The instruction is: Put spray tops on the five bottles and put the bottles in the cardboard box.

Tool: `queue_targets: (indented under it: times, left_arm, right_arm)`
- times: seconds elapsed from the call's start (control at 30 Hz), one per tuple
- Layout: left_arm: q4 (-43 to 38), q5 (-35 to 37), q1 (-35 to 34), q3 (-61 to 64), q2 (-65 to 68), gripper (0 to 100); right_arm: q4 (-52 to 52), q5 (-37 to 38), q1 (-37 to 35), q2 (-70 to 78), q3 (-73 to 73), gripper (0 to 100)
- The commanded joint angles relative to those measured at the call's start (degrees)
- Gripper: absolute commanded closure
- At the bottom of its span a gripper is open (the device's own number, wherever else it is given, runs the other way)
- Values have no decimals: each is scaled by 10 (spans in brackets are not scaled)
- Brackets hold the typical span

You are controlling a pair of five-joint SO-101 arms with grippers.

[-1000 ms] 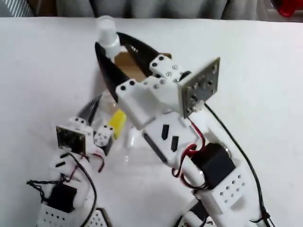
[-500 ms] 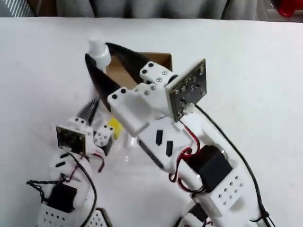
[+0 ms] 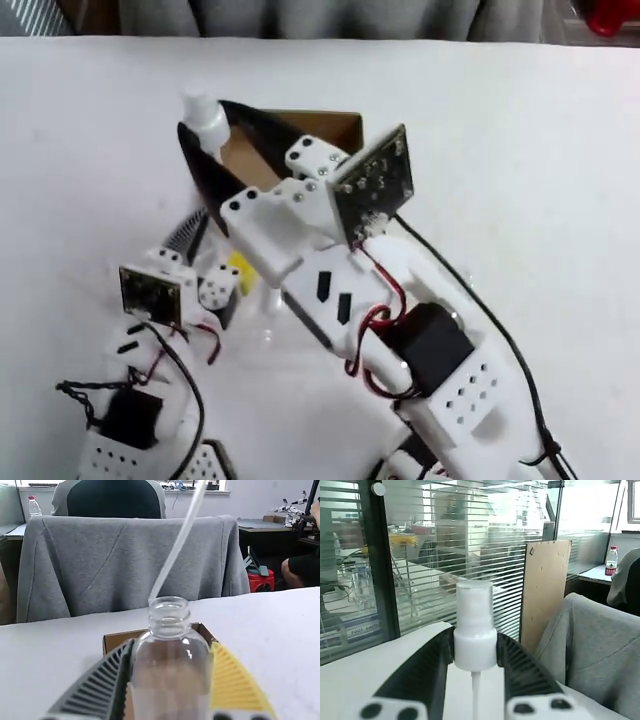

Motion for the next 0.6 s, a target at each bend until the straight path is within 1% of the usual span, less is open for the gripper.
queue_targets:
  times: [0.0,0.57]
  left_arm:
    - [3,-4,11,-4,-9,979]
    - [3,-4,10,-4,-9,979]
  right_arm:
    - [-12,-2,5,2,-1,984]
    - [-12,4,5,1,-28,984]
